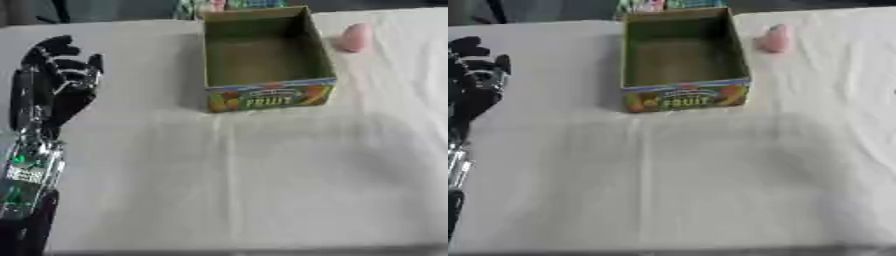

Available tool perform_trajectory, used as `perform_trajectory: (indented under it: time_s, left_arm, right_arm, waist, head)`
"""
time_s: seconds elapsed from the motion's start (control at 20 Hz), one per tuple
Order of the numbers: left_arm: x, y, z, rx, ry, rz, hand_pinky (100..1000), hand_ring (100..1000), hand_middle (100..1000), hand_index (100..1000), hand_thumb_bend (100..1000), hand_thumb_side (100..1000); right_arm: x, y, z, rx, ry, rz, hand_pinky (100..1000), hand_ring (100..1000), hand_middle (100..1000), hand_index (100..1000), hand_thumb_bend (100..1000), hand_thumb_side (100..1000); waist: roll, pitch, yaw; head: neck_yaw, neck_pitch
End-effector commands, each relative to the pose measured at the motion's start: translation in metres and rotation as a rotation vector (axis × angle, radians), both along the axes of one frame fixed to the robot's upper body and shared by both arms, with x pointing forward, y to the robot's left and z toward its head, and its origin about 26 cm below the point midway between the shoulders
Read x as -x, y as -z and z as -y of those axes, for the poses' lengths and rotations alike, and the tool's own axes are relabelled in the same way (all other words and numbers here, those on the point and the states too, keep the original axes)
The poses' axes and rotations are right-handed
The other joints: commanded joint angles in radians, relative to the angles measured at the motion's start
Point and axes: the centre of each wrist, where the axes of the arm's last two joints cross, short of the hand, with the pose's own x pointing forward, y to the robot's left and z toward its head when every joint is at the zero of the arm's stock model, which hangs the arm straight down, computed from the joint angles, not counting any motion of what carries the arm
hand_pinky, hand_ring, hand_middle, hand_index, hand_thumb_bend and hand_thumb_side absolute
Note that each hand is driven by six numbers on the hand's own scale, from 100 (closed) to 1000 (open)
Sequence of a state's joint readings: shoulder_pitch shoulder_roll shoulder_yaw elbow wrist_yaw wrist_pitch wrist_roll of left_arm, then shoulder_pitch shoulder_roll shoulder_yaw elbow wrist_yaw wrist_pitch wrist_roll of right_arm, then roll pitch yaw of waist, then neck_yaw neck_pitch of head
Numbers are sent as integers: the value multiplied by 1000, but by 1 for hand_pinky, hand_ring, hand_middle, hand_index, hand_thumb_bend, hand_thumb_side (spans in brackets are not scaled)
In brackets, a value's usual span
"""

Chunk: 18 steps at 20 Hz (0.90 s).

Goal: Pick up objects on the table and place them in the box.

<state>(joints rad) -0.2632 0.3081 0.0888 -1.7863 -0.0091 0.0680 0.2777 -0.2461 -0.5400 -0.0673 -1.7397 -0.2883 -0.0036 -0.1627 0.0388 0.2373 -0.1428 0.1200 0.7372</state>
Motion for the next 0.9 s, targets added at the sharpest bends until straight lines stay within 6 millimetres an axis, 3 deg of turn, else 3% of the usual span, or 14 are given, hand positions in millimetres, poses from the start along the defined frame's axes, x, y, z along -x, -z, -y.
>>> perform_trajectory:
  time_s: [0.05, 0.6, 0.9]
  left_arm:
    - [1, -10, -2, -17, 1, 29, 547, 581, 608, 784, 413, 100]
    - [1, -10, -2, -24, 15, 24, 551, 583, 611, 771, 436, 100]
    - [1, -10, -1, -41, 45, 19, 552, 585, 616, 763, 452, 100]
  right_arm:
    - [1, -11, 2, 15, 0, 34, 647, 726, 679, 795, 100, 220]
    - [1, -12, 2, 22, -2, 31, 648, 727, 680, 802, 100, 224]
    - [-2, -23, 9, 77, 6, 37, 649, 729, 683, 814, 100, 241]
  waist:
    - [-3, -12, -1]
    - [-4, -12, 2]
    - [-6, -12, 12]
  head:
    - [-3, -4]
    - [-4, -5]
    - [-12, -7]
